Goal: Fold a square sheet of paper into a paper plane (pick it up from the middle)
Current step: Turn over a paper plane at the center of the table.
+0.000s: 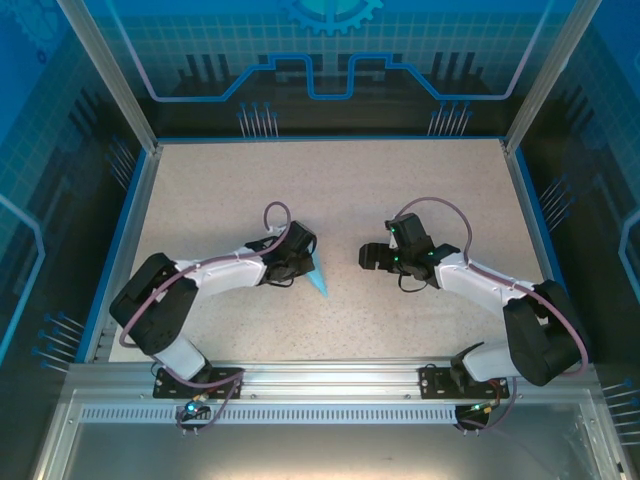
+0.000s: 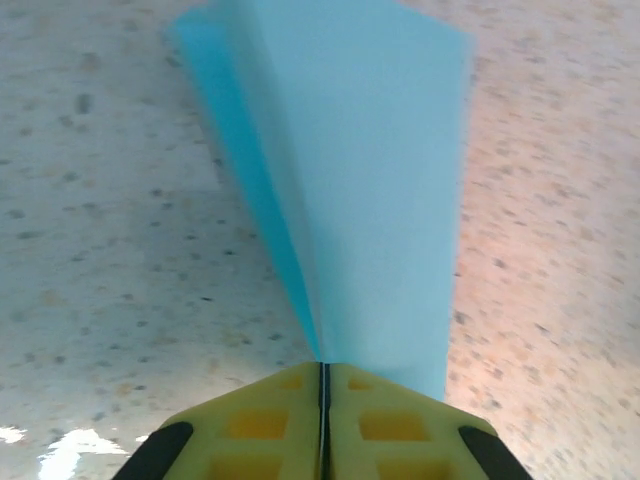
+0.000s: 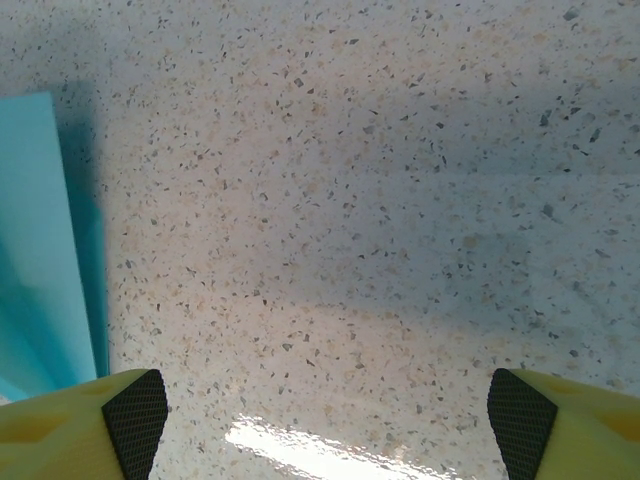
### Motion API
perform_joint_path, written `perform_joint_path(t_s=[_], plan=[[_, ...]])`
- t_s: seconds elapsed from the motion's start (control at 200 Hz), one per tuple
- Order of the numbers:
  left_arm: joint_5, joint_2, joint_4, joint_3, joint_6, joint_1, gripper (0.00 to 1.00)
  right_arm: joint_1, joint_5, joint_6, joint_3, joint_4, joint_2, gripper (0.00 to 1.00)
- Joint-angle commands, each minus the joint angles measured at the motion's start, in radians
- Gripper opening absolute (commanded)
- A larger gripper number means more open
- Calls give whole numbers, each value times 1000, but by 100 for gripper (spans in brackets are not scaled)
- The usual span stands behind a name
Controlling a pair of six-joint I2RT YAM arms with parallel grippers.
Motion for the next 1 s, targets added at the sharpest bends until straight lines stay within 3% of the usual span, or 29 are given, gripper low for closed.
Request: perform_joint_path(t_s=[0.0, 0.235, 0.35, 0.72, 0.995], plan=[[142, -59, 160, -48, 171, -6, 5, -18, -7, -2, -25, 23, -43, 87], [376, -100, 379, -131, 276, 1, 4, -18, -39, -8, -47, 63, -63, 87], [422, -96, 443, -150, 274, 0, 4, -13, -66, -17, -46, 80, -61, 86], [406, -12, 473, -162, 180, 32, 4, -2, -98, -17, -57, 110, -75, 83], [345, 47, 409, -157, 98, 68, 4, 119, -31, -58, 32, 47, 6, 63]])
